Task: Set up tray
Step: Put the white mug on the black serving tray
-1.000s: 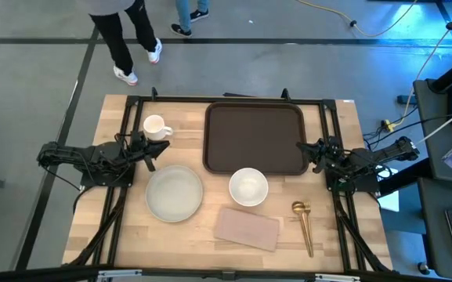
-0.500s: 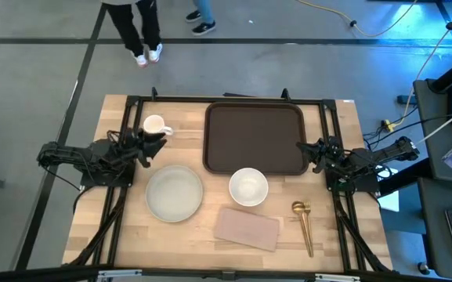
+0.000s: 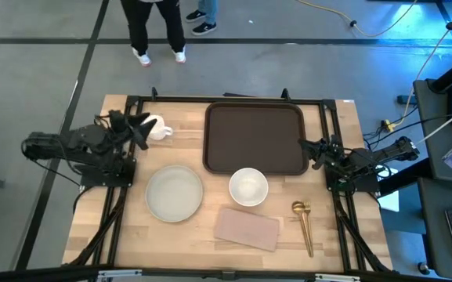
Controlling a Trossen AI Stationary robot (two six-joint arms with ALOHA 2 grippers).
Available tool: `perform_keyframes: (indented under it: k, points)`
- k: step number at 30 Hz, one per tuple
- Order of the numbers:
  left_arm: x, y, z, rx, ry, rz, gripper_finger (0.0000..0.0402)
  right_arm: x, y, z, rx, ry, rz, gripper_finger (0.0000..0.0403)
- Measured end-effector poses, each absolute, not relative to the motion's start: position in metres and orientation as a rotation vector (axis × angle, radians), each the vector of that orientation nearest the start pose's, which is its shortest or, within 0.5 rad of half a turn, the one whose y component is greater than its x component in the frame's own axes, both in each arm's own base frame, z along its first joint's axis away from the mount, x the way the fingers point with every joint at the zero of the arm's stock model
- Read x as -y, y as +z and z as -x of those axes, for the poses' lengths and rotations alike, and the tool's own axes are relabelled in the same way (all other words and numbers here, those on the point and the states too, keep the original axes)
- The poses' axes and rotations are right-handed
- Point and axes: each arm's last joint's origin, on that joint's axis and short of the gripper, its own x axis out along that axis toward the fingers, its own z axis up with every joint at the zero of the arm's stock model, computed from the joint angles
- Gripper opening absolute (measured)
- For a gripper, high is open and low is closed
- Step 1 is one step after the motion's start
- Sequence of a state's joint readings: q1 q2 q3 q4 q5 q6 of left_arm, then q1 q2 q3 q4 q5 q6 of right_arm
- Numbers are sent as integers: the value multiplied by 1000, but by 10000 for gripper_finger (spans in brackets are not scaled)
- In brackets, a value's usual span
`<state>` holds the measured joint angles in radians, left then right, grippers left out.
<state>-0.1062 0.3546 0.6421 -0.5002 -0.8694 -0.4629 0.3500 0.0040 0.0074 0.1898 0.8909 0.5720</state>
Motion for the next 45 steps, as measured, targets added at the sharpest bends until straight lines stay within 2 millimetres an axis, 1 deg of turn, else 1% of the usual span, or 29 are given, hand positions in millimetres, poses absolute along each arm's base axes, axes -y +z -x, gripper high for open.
perform_keyframes:
  k: [3,7,10,11,13,15,17,19,22,25,28,32,37,41,45]
  points:
    - [-15,331,-83,-180,841,275,216,-8,182,-88,312,-489,-671,45]
    - [-19,363,-93,-395,912,293,212,-8,182,-88,313,-488,-675,45]
    - [-25,372,-103,-675,926,258,204,-8,182,-88,313,-488,-674,45]
    - [-27,373,-108,-776,925,268,201,-8,182,-88,313,-488,-674,45]
    - [-34,371,-117,-941,952,349,196,-8,182,-88,313,-488,-674,45]
    - [-42,365,-128,-1066,980,438,193,-8,182,-88,313,-488,-674,45]
    - [-52,357,-141,-1137,957,463,192,-8,182,-88,313,-488,-674,45]
    - [-62,347,-155,-1199,918,429,192,-8,182,-88,313,-488,-674,45]
    - [-77,329,-173,-1316,911,373,193,-8,182,-88,314,-487,-678,45]
    - [-91,312,-185,-1432,905,358,194,-8,182,-88,320,-484,-700,45]
    - [-104,295,-193,-1506,941,392,194,-8,182,-88,317,-470,-702,45]
    - [-120,275,-197,-1536,990,486,194,-9,182,-88,320,-445,-738,45]
    - [-135,249,-191,-1512,961,589,194,-9,182,-88,323,-442,-749,45]
    - [-142,238,-182,-1542,1004,579,194,-9,182,-88,323,-442,-748,45]
    - [-149,229,-177,-1536,978,574,194,-9,182,-88,322,-443,-746,45]
